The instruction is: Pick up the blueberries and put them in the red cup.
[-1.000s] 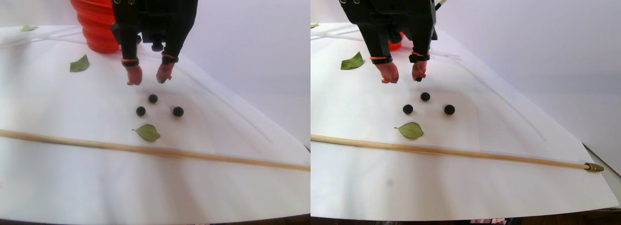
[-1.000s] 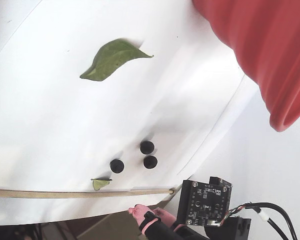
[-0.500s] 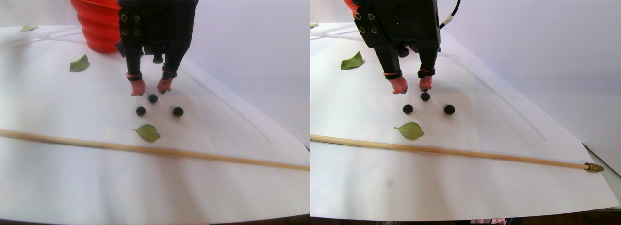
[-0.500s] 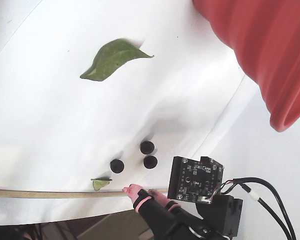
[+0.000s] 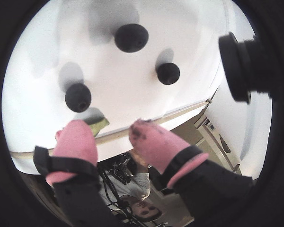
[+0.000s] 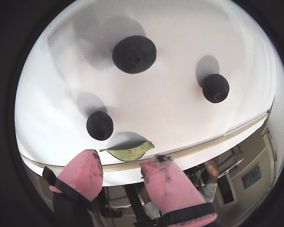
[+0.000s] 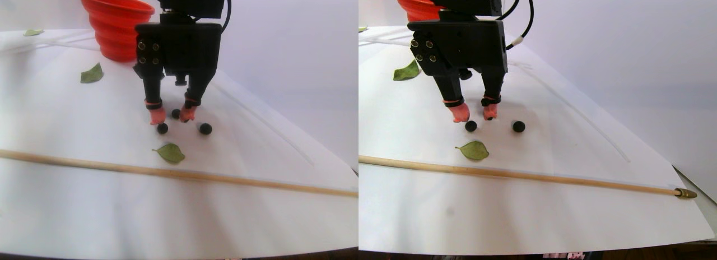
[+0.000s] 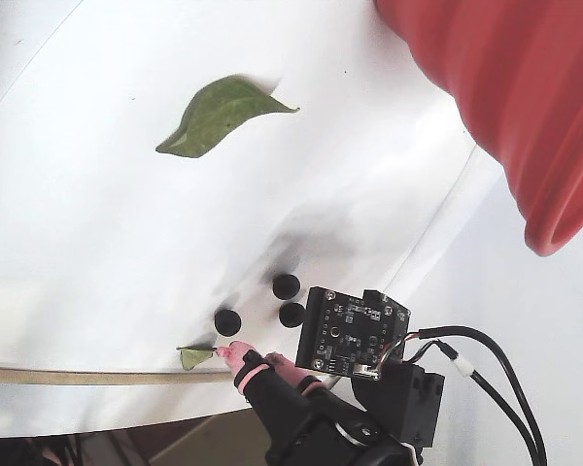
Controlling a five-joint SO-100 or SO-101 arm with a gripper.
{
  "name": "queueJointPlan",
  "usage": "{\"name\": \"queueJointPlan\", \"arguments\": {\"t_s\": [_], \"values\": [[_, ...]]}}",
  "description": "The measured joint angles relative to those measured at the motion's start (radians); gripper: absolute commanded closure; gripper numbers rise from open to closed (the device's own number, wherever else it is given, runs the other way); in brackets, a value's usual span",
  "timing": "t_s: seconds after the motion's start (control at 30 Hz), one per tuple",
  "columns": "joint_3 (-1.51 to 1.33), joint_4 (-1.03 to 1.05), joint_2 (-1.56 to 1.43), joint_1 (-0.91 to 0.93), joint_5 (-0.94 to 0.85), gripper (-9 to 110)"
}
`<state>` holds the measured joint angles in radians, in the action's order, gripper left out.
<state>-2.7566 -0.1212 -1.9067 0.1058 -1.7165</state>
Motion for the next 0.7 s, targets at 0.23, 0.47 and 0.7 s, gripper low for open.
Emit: {"name": "queueJointPlan", "arguments": {"t_s": [0.23,0.47,0.7], "values": [[0.002,-0.051,0.028,-0.026,0.003,84],[0.002,-0.101,0.075,-0.038,0.0,84],[0.002,-0.149,0.126,-0.046,0.017,84]]}}
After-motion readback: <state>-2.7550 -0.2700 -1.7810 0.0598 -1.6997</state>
